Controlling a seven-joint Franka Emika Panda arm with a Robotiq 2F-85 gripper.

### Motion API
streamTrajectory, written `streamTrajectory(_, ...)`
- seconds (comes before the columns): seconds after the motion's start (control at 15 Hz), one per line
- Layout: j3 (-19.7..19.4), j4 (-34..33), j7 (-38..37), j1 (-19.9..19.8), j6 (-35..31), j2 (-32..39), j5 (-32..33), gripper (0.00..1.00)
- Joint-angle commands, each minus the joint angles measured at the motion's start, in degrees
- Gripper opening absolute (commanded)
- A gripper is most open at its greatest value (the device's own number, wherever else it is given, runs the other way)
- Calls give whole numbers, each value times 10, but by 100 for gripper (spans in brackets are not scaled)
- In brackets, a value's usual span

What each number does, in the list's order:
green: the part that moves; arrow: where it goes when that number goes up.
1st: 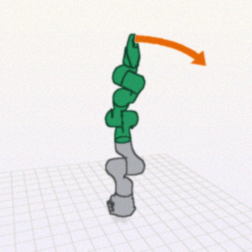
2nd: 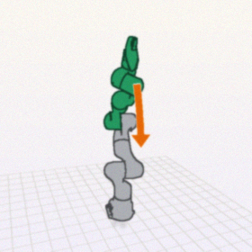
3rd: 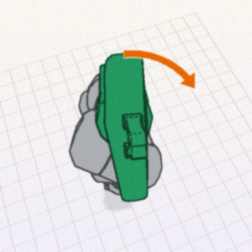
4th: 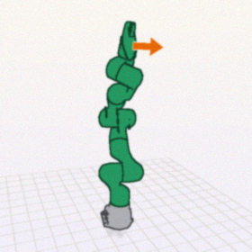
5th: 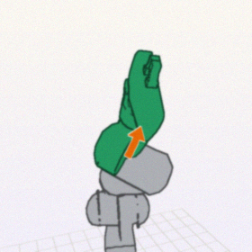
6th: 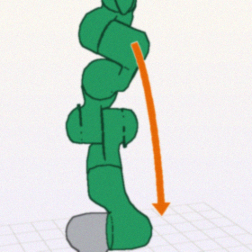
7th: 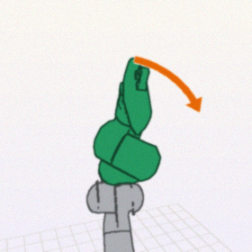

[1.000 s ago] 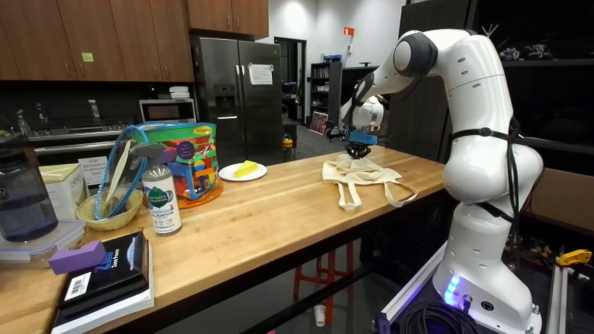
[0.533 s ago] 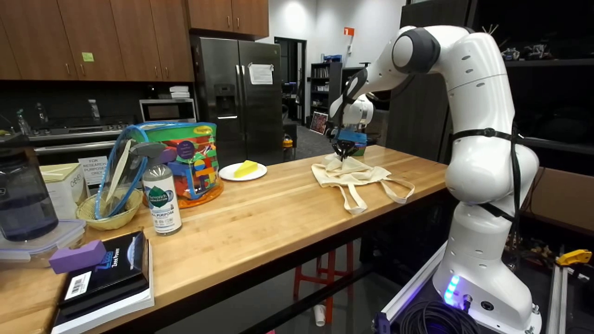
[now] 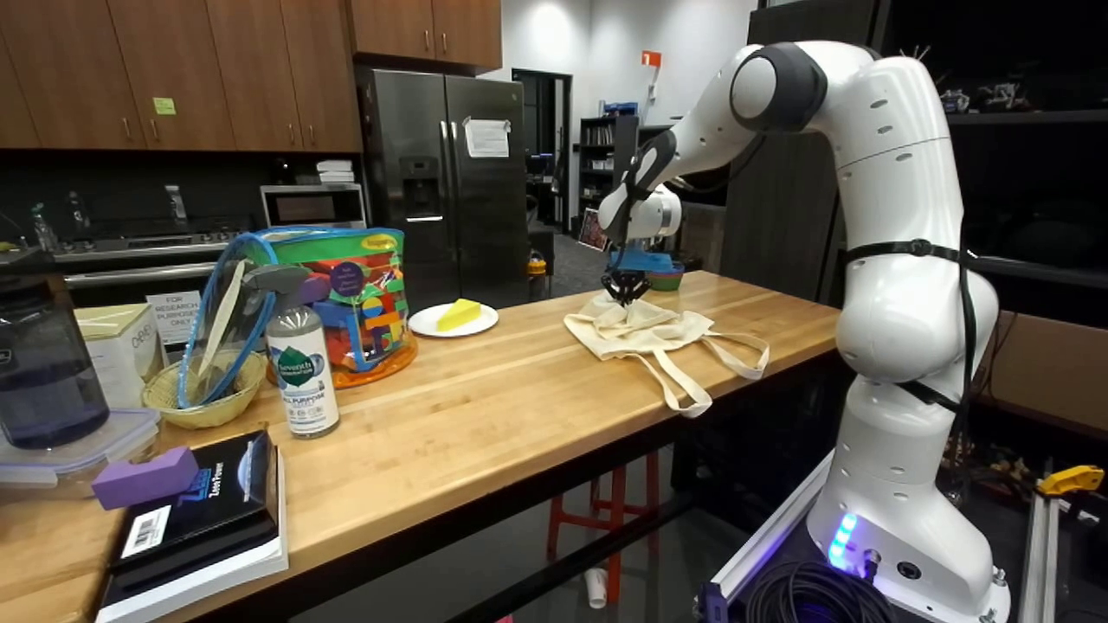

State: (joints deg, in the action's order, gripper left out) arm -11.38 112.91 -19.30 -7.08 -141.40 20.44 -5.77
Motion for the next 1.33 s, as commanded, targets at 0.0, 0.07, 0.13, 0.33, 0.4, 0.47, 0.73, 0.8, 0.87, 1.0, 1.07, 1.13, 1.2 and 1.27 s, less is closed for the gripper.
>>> streamTrajectory(0.0,3,32,14,8,6,-37,20,1)
streamTrajectory(0.07,4,34,15,9,5,-40,24,1)
streamTrajectory(0.13,5,36,16,11,5,-44,26,1)
streamTrajectory(0.33,8,38,17,10,5,-57,28,1)
streamTrajectory(0.4,8,39,17,10,6,-62,27,1)
streamTrajectory(0.47,9,39,17,10,8,-67,27,1)
streamTrajectory(0.73,7,45,10,13,18,-85,40,1)
streamTrajectory(0.8,7,48,10,13,18,-89,42,1)
streamTrajectory(0.87,8,50,12,12,18,-93,44,1)
streamTrajectory(1.0,9,58,14,11,13,-103,47,1)
streamTrajectory(1.07,10,61,16,10,11,-107,45,1)
streamTrajectory(1.13,11,63,17,10,11,-111,44,1)
streamTrajectory(1.2,12,66,18,9,10,-115,43,1)
streamTrajectory(1.27,13,69,20,9,8,-119,42,1)
